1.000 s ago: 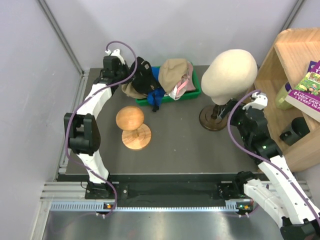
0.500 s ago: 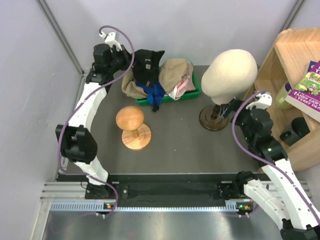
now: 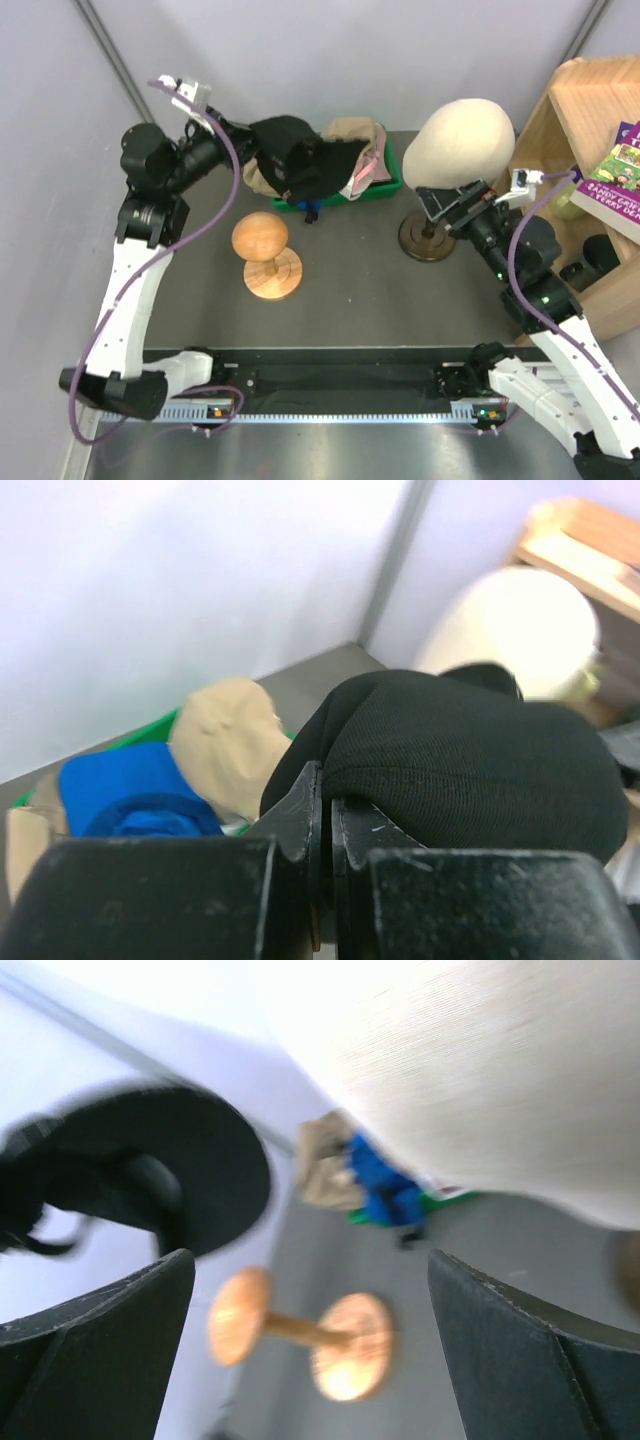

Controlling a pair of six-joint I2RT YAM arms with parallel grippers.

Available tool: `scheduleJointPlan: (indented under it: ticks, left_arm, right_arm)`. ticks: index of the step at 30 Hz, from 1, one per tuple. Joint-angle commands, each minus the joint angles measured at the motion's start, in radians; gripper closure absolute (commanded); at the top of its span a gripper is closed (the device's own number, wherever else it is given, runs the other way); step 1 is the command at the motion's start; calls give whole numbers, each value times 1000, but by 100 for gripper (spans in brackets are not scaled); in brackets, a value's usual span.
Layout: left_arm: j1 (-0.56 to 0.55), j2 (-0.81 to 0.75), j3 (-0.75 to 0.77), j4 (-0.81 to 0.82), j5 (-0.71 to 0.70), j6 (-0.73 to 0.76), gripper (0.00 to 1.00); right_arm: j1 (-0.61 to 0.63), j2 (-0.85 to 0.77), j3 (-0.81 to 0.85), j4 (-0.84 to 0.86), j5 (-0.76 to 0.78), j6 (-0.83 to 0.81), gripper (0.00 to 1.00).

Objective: Stack the hats

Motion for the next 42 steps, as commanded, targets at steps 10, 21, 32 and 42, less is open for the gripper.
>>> scheduleJointPlan:
  ticks: [10,21,32,42]
  left_arm:
    - [-292,-324,-217,-178,-219,41,100]
    - [-302,-298,-189,-211,-234,99,100]
    - [-302,-243,-145,-216,-213,145,100]
    - [-302,-226,-151,-216,-172,158,100]
  right_arm:
    - [342,54,-38,278,-40,732,0]
    - [609,22,-78,91,167,923,0]
    - [615,58,-93,66,186,977,0]
    - [615,-19,-164,13,247,1056,0]
